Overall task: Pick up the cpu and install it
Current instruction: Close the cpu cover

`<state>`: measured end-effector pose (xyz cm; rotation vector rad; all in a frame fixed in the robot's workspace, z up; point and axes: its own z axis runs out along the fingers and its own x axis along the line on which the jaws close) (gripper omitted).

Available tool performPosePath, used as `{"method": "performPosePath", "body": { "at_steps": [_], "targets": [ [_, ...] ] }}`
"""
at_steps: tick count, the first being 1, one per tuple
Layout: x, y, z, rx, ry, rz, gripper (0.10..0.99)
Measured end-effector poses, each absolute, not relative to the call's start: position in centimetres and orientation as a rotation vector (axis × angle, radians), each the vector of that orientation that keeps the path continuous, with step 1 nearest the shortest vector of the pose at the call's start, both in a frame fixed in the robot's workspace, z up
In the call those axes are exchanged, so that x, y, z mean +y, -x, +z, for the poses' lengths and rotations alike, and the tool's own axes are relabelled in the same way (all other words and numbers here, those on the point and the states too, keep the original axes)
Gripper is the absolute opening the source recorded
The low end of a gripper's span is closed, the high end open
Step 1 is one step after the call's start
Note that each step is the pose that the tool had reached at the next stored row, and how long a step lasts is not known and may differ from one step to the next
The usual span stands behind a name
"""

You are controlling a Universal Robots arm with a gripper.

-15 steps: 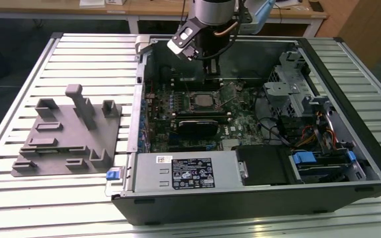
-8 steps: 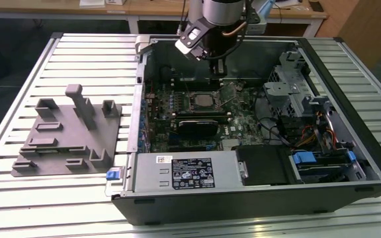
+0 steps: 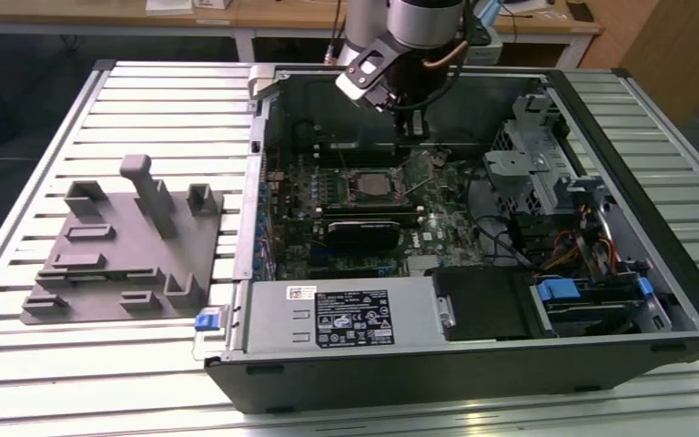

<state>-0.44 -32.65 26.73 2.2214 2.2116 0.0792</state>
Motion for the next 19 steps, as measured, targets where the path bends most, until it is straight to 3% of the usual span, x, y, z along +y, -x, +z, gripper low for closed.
{"method": "performPosePath", "body": {
  "at_steps": [19],
  "targets": [
    [-32.7,-2.7,26.2,2.235,-2.201,0.077,0.106]
  ]
}}
